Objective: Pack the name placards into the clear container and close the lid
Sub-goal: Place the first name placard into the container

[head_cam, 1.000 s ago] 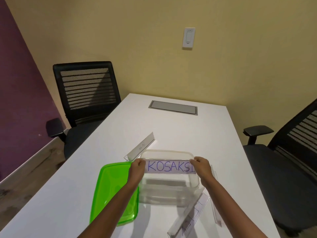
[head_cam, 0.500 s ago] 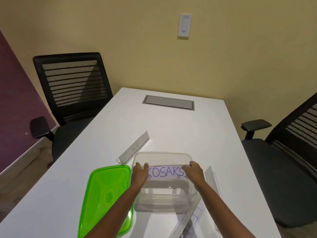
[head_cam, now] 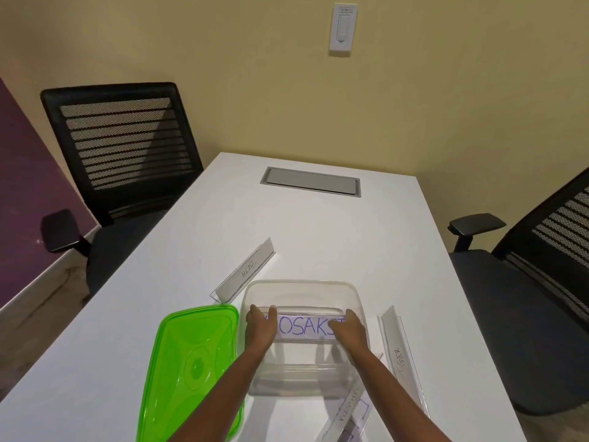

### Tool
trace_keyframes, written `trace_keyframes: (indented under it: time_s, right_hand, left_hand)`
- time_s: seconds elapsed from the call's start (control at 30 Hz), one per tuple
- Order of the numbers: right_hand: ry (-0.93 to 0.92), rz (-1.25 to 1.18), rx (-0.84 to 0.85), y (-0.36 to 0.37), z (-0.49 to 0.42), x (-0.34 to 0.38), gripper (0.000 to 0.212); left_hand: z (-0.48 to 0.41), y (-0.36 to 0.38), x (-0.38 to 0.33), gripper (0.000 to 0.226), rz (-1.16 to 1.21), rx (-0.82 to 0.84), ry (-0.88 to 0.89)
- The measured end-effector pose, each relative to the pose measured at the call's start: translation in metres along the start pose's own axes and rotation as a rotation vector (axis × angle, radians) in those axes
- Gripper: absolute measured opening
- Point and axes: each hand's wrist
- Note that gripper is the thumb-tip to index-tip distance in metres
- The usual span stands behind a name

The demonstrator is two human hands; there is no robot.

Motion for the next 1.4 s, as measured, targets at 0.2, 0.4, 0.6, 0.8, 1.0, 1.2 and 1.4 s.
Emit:
trace_keyframes:
  time_s: [0.2,0.4,0.6,0.8,1.0,1.2,1.4]
  right_hand:
    - [-0.009,-0.021,-0.007,0.005,-0.005,-0.008,0.036]
    - [-0.041,-0.041,0.021,0.006,-0.001,-0.009,0.06]
    - [-0.099,-0.065,0.023,0.006,0.001,-0.009,0.054]
    - [-0.144,-0.054,0.059,0.01,0.001,-0.005,0.053]
    - [-0.178,-0.024,0.066,0.001,0.003,-0.004,0.054]
    - [-0.402,-0.139,-0.099,-0.023,0.022,-0.01,0.036]
    - [-0.493,-0.174,-0.342,-0.04,0.053,-0.036,0.033]
  left_hand:
    - [-0.005,0.001,0.001,0.062,-0.007,0.013,0.0]
    - [-0.007,0.001,0.005,0.058,-0.017,0.009,-0.003]
    - [-0.007,0.0,0.004,0.053,-0.016,-0.011,-0.009]
    - [-0.004,-0.001,0.002,0.056,0.005,-0.004,-0.018]
    - [-0.005,-0.003,-0.002,0.056,-0.002,0.002,-0.024]
    - [0.016,-0.006,-0.016,0.048,-0.021,-0.045,0.062]
    - [0.065,0.006,0.001,0.032,0.024,-0.165,0.464]
Point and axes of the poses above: each hand's wrist, its own z-axis away from the middle knuckle, its own y-axis out of the palm, x = y × z, and after that the axes turned 2 degrees about -y, right-handed
